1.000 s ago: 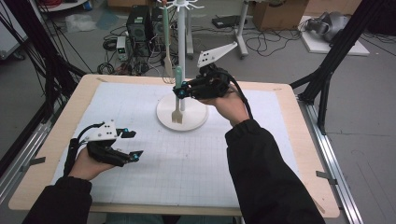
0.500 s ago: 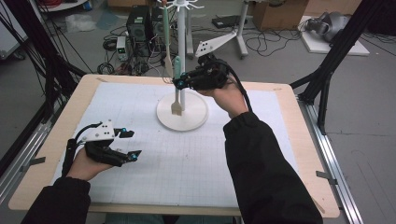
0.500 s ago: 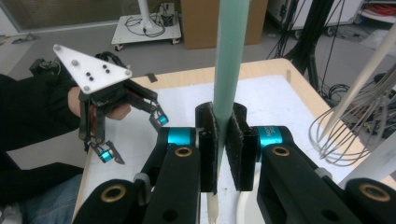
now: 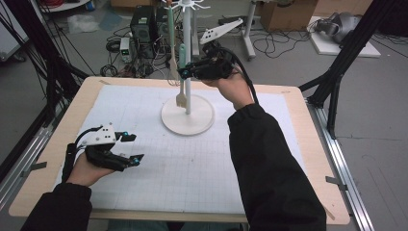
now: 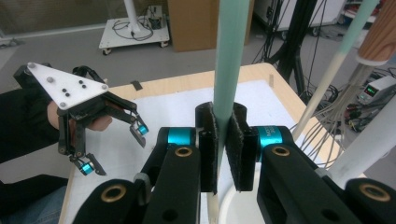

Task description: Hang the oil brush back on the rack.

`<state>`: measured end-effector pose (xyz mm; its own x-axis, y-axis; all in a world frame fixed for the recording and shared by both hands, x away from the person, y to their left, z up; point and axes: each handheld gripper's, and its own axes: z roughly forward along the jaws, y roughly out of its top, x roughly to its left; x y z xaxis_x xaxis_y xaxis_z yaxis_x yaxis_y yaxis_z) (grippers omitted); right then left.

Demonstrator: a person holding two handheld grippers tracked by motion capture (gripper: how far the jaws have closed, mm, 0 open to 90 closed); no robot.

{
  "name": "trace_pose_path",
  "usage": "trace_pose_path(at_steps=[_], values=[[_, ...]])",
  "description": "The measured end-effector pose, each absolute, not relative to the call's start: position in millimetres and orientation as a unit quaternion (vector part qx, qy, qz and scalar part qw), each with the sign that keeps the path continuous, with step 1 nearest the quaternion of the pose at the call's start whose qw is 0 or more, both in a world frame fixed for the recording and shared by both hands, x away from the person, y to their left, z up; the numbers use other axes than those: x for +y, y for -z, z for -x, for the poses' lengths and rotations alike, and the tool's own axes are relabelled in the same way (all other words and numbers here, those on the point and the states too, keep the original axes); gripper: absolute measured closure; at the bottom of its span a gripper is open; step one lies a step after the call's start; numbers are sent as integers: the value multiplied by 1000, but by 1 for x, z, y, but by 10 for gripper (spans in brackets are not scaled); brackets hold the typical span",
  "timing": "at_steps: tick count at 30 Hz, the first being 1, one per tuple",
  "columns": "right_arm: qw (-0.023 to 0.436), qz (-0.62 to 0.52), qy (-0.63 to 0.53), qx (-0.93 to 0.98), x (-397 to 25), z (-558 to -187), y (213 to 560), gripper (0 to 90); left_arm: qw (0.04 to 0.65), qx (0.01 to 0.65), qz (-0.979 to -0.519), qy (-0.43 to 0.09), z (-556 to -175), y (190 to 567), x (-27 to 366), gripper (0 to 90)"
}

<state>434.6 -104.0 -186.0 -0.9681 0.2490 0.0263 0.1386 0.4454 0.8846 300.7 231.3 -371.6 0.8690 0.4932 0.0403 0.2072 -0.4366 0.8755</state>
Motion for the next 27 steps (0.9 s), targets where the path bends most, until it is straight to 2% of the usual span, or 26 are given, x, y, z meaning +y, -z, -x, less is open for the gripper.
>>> trace_pose_path(at_steps=[27], values=[[75, -130, -509, 848, -101, -460, 144, 839, 496, 219, -826, -154, -300, 370, 240, 256]])
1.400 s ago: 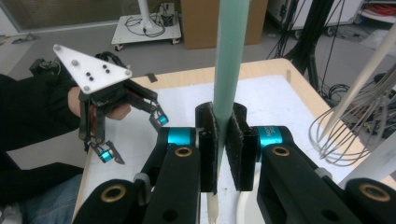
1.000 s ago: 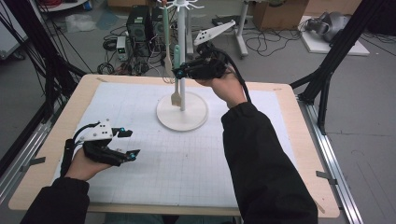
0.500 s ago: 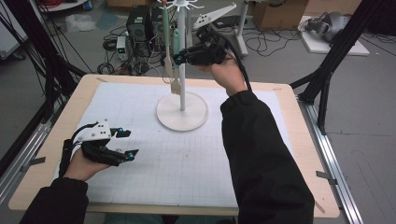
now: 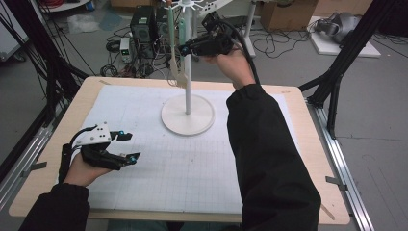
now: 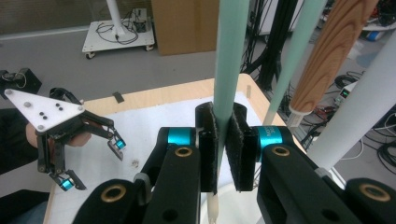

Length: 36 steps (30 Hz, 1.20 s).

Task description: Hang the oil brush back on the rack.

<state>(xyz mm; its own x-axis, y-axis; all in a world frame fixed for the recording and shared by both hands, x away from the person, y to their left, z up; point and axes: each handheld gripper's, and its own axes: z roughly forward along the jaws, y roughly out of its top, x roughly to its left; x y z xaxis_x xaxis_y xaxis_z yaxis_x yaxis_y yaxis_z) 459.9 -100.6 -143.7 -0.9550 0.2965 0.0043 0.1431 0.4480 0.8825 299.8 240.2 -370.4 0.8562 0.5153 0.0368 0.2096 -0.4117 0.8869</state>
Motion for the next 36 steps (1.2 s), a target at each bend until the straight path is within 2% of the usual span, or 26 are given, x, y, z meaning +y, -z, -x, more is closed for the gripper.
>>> trace_pose_path(at_steps=[36], values=[[64, -158, -515, 840, -97, -484, 137, 838, 497, 212, -828, -149, -298, 371, 240, 256]])
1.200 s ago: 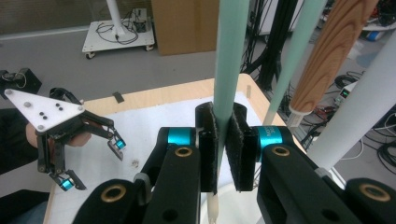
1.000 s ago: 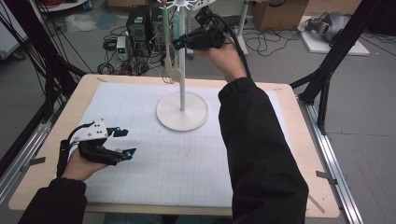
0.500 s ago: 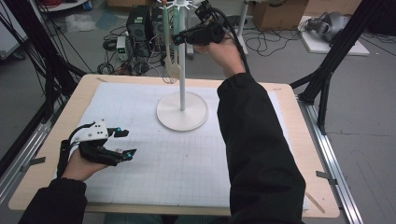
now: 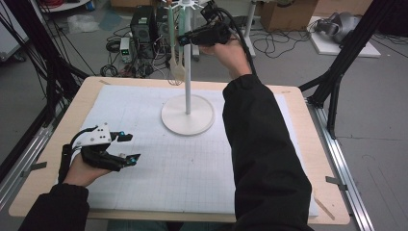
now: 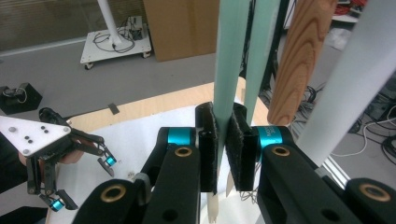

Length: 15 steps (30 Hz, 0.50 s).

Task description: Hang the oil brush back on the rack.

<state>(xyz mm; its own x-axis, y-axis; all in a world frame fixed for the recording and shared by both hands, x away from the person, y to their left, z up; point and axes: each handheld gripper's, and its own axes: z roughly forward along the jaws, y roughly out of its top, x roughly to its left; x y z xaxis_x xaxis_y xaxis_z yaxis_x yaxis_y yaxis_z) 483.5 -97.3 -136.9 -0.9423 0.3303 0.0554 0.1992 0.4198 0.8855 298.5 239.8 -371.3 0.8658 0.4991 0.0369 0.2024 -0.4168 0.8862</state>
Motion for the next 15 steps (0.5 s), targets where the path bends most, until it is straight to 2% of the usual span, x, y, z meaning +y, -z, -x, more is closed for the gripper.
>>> trace_pose_path(at_steps=[15], values=[[57, -169, -522, 834, -101, -489, 141, 837, 498, 207, -829, -147, -298, 371, 238, 256]])
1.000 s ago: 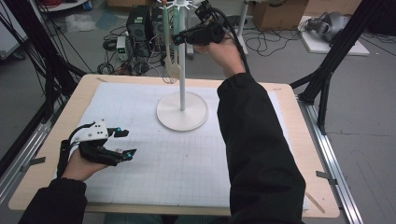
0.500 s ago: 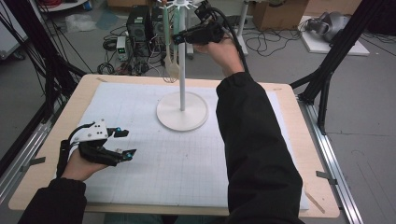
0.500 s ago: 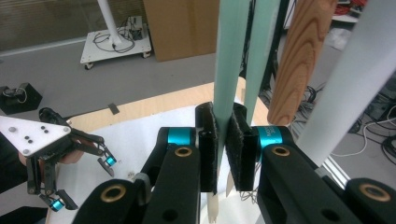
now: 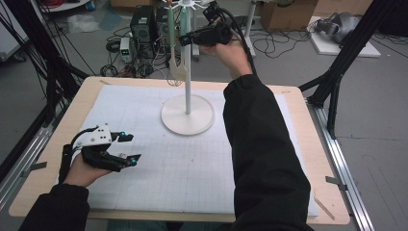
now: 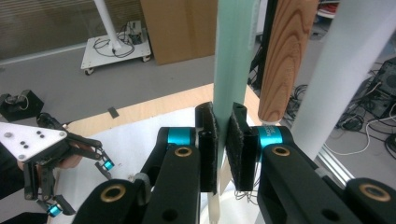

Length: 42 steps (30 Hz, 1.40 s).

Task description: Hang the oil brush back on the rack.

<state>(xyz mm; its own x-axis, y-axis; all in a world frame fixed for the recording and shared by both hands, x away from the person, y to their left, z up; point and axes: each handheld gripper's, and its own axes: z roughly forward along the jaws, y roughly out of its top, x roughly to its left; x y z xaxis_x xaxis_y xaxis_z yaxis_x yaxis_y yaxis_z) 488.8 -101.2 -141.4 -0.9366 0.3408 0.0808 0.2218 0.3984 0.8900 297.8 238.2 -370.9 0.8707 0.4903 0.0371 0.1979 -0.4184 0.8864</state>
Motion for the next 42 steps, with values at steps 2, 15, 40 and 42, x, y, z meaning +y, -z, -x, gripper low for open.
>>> trace_pose_path(at_steps=[2, 15, 40, 42], values=[[59, -173, -523, 832, -102, -490, 143, 836, 497, 207, -830, -148, -298, 371, 238, 256], [76, -185, -535, 821, -110, -482, 152, 699, 497, 210, -829, -147, -297, 370, 238, 257], [117, -230, -547, 796, -145, -443, 180, 288, 505, 241, -814, -155, -299, 368, 248, 222], [115, -234, -538, 802, -146, -441, 182, 261, 505, 242, -814, -155, -299, 368, 249, 217]])
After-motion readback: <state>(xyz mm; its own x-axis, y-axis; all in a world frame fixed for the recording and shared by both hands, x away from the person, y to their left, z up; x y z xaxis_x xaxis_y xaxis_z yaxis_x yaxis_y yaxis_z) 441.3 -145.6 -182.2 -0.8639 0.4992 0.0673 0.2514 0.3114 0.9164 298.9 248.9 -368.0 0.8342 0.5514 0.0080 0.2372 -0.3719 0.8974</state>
